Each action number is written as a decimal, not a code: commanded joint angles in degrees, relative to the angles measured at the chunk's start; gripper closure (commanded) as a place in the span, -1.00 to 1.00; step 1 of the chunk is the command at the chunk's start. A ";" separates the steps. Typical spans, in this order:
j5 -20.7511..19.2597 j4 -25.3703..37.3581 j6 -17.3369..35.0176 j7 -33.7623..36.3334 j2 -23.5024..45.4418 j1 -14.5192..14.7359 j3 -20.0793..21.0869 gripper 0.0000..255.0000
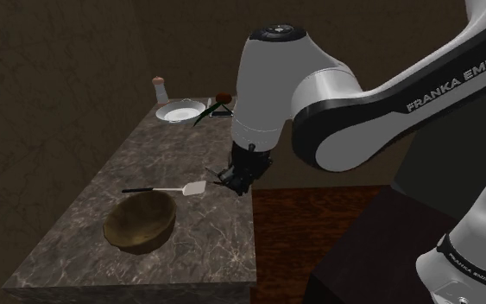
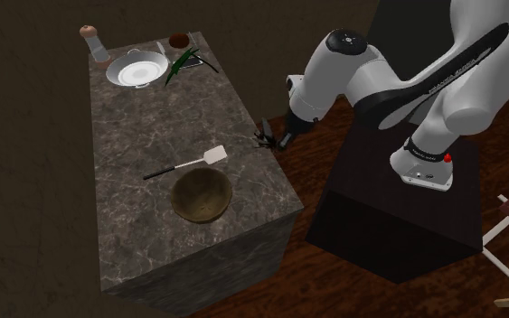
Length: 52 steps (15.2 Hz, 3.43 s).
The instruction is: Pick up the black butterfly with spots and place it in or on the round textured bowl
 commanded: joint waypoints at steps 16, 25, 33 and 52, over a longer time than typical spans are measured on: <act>-19.54 27.29 -13.52 15.73 22.82 4.43 3.98 1.00; -31.16 57.12 -25.57 20.39 45.32 20.65 -1.48 1.00; -32.79 53.43 -20.86 22.33 46.89 20.42 -2.49 1.00; -31.49 53.13 -22.84 22.04 44.46 20.03 -1.41 -1.00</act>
